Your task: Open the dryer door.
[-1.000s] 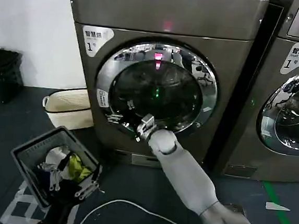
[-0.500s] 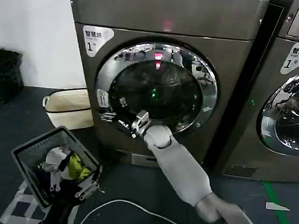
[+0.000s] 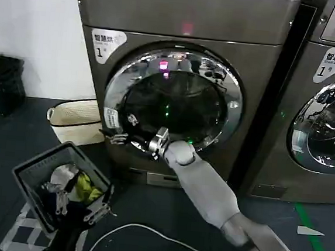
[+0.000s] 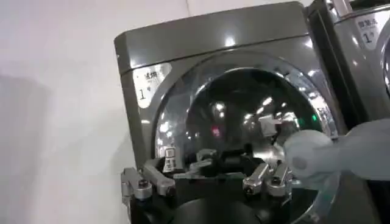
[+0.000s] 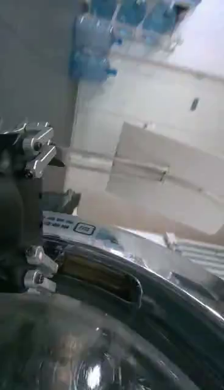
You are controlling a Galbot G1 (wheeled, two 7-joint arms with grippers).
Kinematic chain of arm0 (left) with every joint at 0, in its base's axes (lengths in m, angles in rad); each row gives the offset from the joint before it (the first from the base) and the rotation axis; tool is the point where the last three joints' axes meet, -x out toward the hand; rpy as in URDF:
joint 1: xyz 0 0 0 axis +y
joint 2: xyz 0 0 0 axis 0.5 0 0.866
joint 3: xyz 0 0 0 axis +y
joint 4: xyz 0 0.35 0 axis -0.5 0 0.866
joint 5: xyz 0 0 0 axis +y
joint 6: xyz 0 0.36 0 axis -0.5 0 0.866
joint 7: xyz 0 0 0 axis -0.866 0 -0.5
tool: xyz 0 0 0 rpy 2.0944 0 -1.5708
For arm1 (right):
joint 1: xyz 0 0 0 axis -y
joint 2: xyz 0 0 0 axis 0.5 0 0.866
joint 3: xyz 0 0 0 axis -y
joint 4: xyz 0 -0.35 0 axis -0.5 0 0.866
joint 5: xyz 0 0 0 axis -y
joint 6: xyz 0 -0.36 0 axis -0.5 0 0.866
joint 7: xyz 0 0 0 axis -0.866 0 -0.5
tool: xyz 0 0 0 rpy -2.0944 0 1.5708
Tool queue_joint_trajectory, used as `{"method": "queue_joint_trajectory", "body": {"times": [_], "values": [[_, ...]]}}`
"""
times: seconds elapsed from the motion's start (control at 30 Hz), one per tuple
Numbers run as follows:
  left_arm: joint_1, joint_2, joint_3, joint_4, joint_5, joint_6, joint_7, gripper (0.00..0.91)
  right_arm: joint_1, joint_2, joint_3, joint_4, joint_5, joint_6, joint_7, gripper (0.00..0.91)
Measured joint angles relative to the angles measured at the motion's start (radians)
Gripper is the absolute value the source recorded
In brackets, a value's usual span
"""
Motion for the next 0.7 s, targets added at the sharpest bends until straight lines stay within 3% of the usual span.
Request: {"method": "queue_joint_trajectory", "body": {"times": [0.7], "values": [[-0.112,0.083,-0.224,0.048,-0.208,0.131,0.037,0.907,-0.102,-0.223,0.014,0.267,0.172,-0.003,-0.284,0.907]]}}
